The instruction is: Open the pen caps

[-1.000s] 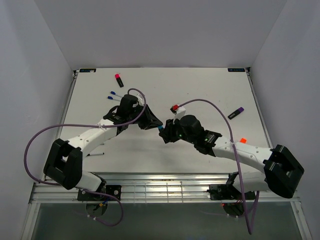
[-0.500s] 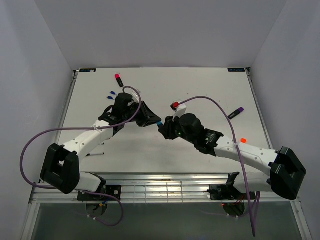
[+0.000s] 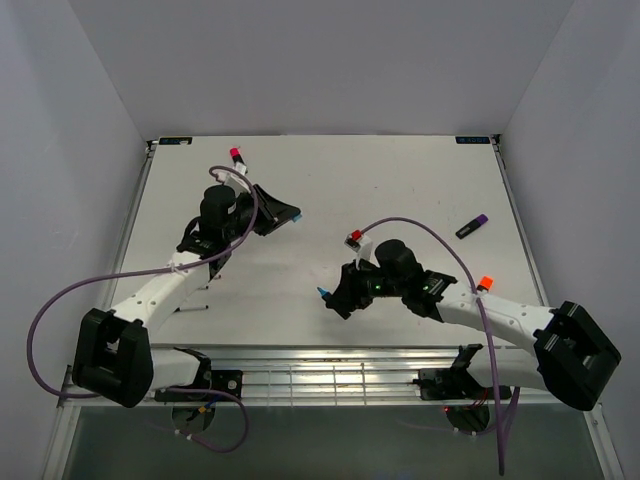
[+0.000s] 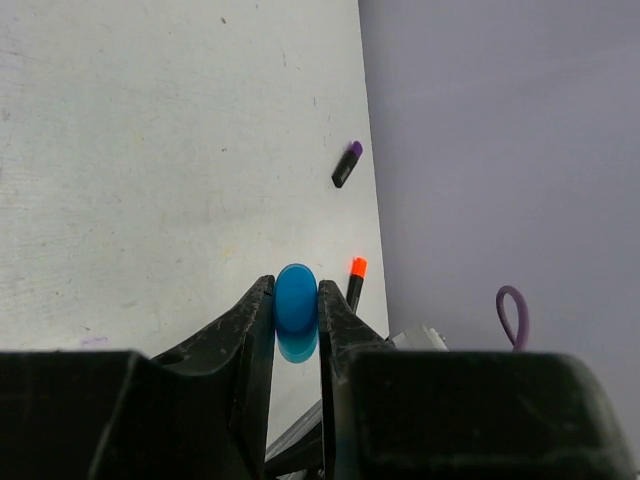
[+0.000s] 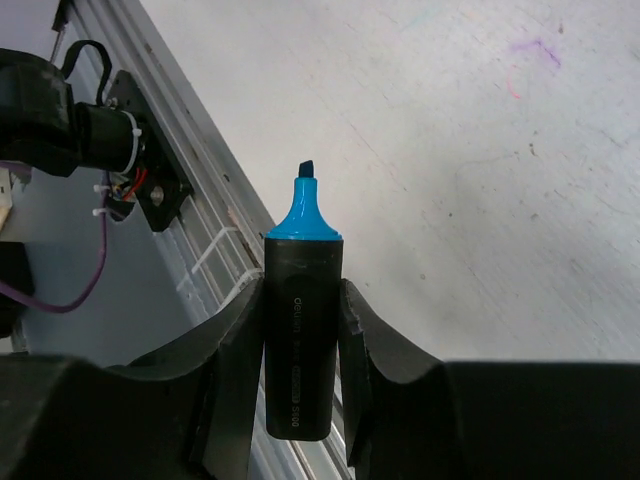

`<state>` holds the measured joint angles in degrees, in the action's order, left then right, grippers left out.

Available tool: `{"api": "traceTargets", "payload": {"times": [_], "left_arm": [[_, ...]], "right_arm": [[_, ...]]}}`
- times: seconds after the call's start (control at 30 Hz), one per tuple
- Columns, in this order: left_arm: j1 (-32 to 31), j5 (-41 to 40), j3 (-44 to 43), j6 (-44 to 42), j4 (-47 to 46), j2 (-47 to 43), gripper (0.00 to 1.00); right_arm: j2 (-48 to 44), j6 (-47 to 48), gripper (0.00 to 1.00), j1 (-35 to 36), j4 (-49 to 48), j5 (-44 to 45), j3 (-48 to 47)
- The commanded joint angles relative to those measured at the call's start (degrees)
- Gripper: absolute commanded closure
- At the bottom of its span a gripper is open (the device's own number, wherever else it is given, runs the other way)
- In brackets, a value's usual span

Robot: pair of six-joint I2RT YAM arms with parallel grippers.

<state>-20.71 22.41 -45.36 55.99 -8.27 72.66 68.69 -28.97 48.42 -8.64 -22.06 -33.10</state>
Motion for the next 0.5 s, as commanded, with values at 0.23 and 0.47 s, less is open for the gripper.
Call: {"api": "traceTargets", "payload": {"times": [0.23,0.47], "left_arm": [[-1.0,7.1,-16.0,-8.0,12.4,15.2,1.0],[-3.5,5.2,-29.7,-13.5,19.5,33.1,1.0]], "right_arm": [[1.1,1.6,0.92,-4.5,12.3,19.7,-6.5],[10.1,4.9,0.92,-9.3,10.7,26.0,-10.7]]}}
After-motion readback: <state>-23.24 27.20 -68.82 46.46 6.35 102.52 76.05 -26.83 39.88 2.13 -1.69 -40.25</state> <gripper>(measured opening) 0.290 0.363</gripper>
